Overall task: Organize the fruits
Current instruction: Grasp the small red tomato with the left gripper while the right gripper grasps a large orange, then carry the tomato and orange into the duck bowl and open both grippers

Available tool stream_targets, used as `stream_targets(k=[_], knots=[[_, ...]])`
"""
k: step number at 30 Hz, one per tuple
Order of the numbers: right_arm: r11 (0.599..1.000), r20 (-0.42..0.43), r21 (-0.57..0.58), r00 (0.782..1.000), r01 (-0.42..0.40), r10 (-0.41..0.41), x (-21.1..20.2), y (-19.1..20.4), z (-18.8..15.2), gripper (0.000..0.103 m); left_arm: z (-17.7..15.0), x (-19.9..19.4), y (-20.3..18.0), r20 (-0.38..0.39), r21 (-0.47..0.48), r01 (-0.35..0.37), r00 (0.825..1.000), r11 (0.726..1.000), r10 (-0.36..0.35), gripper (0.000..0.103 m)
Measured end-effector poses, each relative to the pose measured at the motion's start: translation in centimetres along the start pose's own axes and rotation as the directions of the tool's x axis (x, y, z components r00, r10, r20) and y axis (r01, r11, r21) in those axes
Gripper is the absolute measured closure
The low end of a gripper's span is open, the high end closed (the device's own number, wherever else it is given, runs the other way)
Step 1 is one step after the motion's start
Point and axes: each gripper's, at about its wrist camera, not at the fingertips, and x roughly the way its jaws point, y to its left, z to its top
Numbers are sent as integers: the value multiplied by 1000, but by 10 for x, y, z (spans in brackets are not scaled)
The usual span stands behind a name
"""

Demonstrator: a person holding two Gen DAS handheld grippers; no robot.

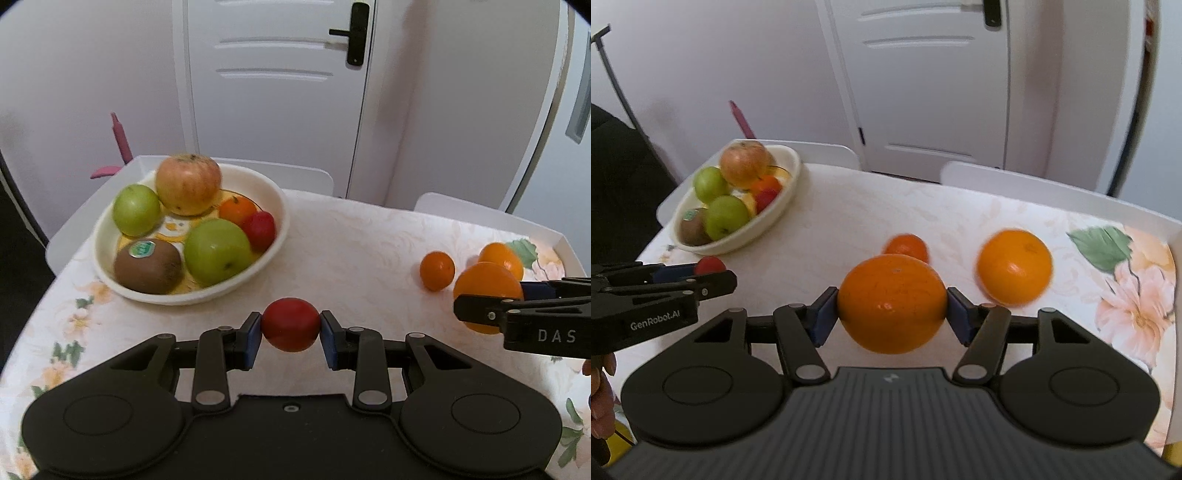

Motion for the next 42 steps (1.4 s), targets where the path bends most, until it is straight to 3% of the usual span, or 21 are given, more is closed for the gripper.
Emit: stream_targets(k=[17,28,42], knots=[[999,64,-19,997,-42,43,-7,77,52,26,54,-27,67,54,23,-17,998,1000,16,66],[1000,94,9,996,-8,7,15,119,85,26,87,1,112,48,86,15,999,996,-19,66],[998,68,48,997,42,-45,57,150,97,26,86,53,146,-43,141,54,998,989,-49,64]])
